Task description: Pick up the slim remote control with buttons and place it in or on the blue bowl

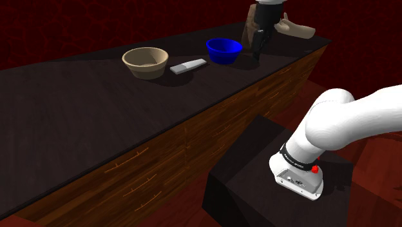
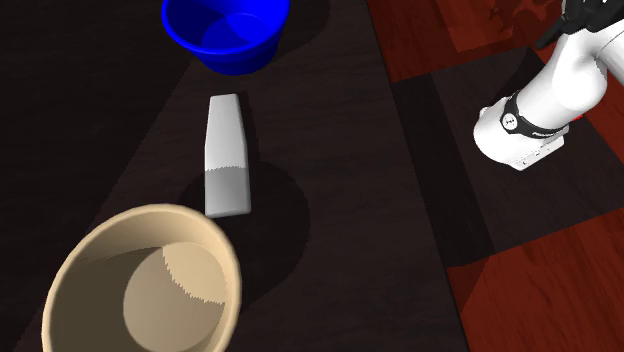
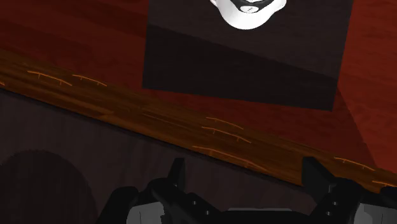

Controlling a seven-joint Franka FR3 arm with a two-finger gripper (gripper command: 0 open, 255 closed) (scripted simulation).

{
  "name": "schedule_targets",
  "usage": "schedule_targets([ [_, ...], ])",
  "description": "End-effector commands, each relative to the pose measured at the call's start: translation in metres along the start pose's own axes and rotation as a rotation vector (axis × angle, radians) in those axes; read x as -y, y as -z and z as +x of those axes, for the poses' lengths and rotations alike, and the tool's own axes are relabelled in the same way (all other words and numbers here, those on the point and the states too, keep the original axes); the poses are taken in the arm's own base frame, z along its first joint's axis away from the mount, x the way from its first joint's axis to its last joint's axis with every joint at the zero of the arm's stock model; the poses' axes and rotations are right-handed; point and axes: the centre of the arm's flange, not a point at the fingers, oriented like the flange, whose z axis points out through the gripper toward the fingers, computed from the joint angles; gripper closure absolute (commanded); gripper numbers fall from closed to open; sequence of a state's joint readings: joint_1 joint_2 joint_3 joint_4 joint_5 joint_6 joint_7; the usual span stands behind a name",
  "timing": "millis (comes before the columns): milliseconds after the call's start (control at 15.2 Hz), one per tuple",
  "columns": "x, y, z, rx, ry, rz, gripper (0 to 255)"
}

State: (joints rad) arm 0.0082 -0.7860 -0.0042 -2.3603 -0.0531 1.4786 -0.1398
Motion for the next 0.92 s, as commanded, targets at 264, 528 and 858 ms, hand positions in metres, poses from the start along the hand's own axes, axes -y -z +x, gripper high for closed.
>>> schedule_targets([
  [264, -0.035, -0.016, 0.033, -0.014, 0.159, -0.003, 0],
  [528, -0.065, -0.032, 0.072, -0.029, 0.317, -0.005, 0],
  [858, -0.093, -0.050, 0.126, -0.046, 0.515, -0.008, 0],
])
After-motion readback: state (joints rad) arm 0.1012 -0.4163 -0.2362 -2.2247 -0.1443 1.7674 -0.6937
